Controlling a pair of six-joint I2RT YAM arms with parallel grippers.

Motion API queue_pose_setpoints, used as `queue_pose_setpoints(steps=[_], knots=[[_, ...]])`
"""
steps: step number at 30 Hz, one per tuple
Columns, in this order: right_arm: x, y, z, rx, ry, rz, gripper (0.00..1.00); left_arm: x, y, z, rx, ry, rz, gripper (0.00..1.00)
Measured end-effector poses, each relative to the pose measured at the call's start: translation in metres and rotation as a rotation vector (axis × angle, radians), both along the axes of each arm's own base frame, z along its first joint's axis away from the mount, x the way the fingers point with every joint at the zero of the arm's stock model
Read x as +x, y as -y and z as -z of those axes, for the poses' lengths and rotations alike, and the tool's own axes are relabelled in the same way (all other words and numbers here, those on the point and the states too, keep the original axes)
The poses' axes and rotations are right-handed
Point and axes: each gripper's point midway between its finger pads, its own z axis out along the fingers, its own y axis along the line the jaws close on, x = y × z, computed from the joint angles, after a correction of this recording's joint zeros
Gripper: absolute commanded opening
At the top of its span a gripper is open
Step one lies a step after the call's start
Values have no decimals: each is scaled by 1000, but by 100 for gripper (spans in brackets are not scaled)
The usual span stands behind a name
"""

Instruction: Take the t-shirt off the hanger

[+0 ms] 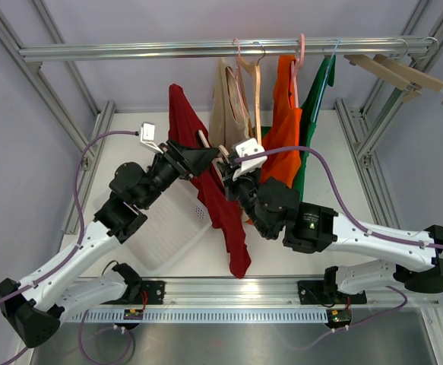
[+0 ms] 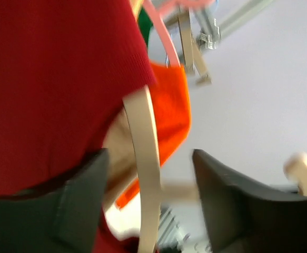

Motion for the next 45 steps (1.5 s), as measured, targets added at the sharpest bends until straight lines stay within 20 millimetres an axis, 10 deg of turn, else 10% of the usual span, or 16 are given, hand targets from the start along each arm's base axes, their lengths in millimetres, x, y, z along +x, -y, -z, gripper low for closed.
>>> queue_pose_setpoints(steps=[3,13,23,35,38,40,43,45], knots=[[4,3,-2,-5,10,18,0,-14,-2,2,55,22,35,99],[42,11,-35,42,30,96,0,-72,-20,-13,123,144,165,99],[45,9,-93,126,58,98,0,-117,29,70,349,68,433,99],[33,38,-114,198,40,93,0,-108,51,113,578,99,333,95],[29,47,-119,223,35,90,0,-105,55,122,652,127,288,79],[27,51,-122,238,35,83,0,-102,58,123,689,145,262,37],[24,57,-126,253,38,83,0,-101,64,123,738,186,253,0],[24,58,-128,258,43,83,0,-103,68,123,753,205,256,0]])
